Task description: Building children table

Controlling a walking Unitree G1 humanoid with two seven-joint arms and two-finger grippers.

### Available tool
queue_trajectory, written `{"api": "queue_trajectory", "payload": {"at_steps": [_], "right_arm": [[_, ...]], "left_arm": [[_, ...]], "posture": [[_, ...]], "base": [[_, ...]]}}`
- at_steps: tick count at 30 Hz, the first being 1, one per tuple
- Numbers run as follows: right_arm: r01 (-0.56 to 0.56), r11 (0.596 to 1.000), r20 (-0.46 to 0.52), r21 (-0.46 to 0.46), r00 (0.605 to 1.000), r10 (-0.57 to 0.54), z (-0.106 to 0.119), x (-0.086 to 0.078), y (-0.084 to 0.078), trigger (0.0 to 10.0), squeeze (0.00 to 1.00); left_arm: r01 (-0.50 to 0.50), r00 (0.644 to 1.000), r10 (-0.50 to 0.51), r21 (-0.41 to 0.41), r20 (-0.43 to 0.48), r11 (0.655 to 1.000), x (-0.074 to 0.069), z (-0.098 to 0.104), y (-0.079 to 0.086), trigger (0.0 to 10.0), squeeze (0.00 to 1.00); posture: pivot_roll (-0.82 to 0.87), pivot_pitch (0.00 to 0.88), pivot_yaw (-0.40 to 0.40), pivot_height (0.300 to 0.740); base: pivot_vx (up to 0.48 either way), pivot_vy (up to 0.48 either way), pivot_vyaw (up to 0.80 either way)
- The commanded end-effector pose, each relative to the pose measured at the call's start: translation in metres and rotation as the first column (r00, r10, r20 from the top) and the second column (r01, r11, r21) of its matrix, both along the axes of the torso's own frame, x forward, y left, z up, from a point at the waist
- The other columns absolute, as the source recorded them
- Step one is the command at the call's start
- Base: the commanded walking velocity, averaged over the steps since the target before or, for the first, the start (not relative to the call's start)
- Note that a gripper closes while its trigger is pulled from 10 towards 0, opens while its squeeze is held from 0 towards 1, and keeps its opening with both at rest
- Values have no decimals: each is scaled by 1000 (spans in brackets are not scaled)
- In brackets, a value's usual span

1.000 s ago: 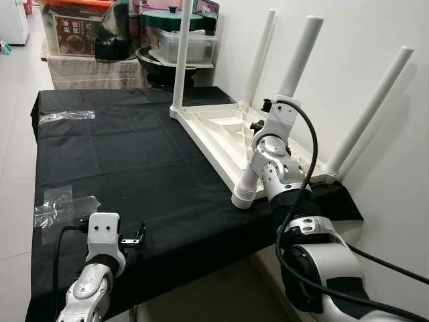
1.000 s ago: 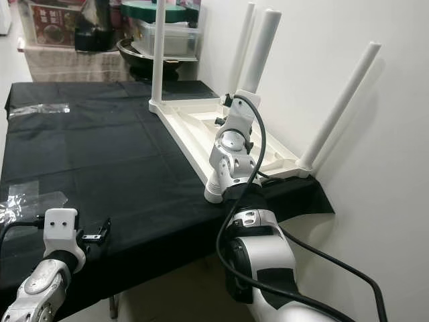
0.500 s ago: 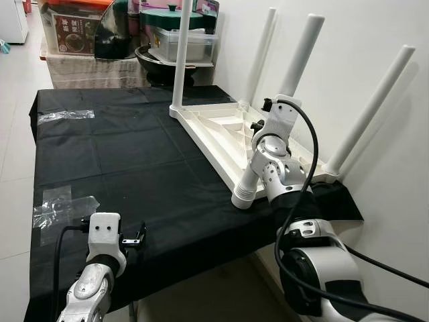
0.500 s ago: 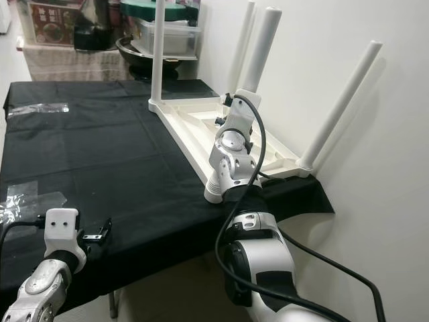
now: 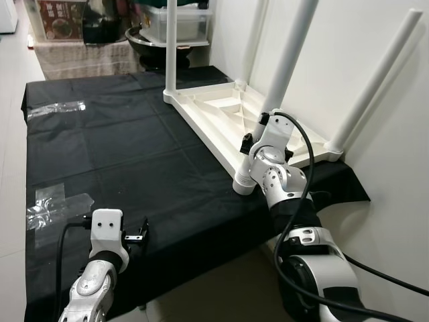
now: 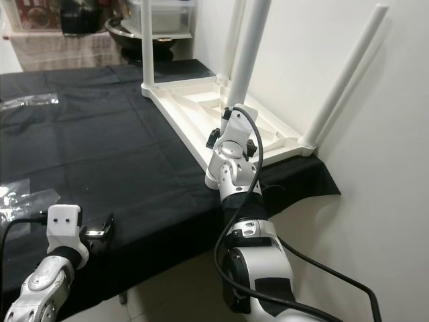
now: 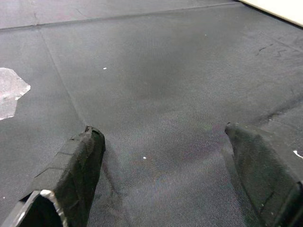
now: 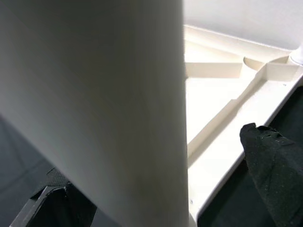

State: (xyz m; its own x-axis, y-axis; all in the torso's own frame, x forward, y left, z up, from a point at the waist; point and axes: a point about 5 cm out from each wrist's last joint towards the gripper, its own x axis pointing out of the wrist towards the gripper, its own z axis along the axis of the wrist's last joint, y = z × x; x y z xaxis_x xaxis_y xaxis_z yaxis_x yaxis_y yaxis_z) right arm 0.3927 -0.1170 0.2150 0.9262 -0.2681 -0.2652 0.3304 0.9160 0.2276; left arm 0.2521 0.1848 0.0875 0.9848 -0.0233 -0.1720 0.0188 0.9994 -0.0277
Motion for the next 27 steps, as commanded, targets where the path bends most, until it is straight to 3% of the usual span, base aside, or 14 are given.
{"api": "queue_trajectory", "payload": {"at_steps": [1, 5, 6, 9, 10, 13, 15, 16, 17, 22, 23, 24, 25, 27], "right_arm": [[-37, 999, 62, 13, 997, 36, 17, -2, -7, 10000, 1000], [-121, 993, 124, 0, 985, 120, 29, -3, -7, 10000, 1000], [-211, 977, 171, -37, 962, 214, 37, -3, -7, 10000, 1000], [-285, 955, 205, -75, 933, 295, 43, -3, -10, 10000, 1000], [-329, 939, 219, -103, 913, 344, 47, -3, -15, 10000, 1000], [-346, 921, 227, -182, 896, 381, 52, 2, -33, 10000, 1000], [-362, 909, 233, -206, 884, 405, 55, 4, -38, 10000, 1000], [-397, 889, 234, -229, 864, 446, 58, 5, -39, 10000, 835], [-406, 879, 224, -252, 859, 461, 59, 6, -42, 10000, 0], [-494, 831, 236, -256, 802, 549, 66, 7, -44, 10000, 0], [-552, 795, 250, -251, 756, 604, 69, 6, -41, 10000, 0], [-552, 795, 250, -251, 756, 604, 69, 6, -41, 10000, 0], [-583, 770, 252, -261, 729, 637, 71, 6, -41, 10000, 0], [-693, 669, 273, -269, 611, 743, 76, 3, -39, 10000, 0]], "left_arm": [[12, 1000, -11, 3, -23, 1000, -2, -5, -2, 10000, 0], [13, 1000, -12, 2, -23, 1000, -2, -5, -2, 10000, 0], [12, 1000, -12, 3, -22, 1000, -2, -5, -2, 10000, 0], [11, 1000, -11, 3, -22, 1000, -1, -5, -1, 10000, 0], [10, 1000, -10, 4, -22, 1000, -1, -5, -1, 10000, 0], [10, 1000, -10, 3, -21, 1000, 0, -6, -2, 10000, 0], [11, 1000, -11, 3, -21, 1000, 0, -6, -2, 10000, 0], [12, 1000, -12, 2, -21, 1000, 1, -6, -2, 10000, 0], [13, 1000, -13, 2, -20, 1000, 1, -6, -2, 10000, 0], [15, 1000, -15, 4, -19, 1000, 2, -6, -2, 10000, 0], [14, 1000, -14, 5, -18, 1000, 2, -6, -1, 10000, 0], [14, 1000, -14, 5, -18, 1000, 2, -6, -1, 10000, 0], [14, 1000, -14, 5, -18, 1000, 2, -6, -1, 10000, 0], [16, 1000, -16, 5, -18, 1000, 3, -6, -2, 10000, 0]], "posture": [[61, 0, -133, 740], [62, 0, -134, 740], [62, 0, -134, 740], [58, 0, -134, 740], [58, 0, -134, 740], [56, 0, -132, 740], [56, 0, -132, 740], [53, 0, -129, 740], [53, 0, -129, 740], [59, 0, -131, 740], [59, 0, -131, 740], [59, 0, -131, 740], [59, 0, -131, 740], [57, 0, -130, 740]], "base": [[0, 0, 0], [0, 0, 0], [0, 0, 0], [0, 0, 0], [0, 0, 0], [0, 0, 0], [0, 0, 0], [0, 0, 0], [0, 0, 0], [0, 0, 0], [0, 0, 0], [0, 0, 0], [0, 0, 0], [0, 0, 0]]}}
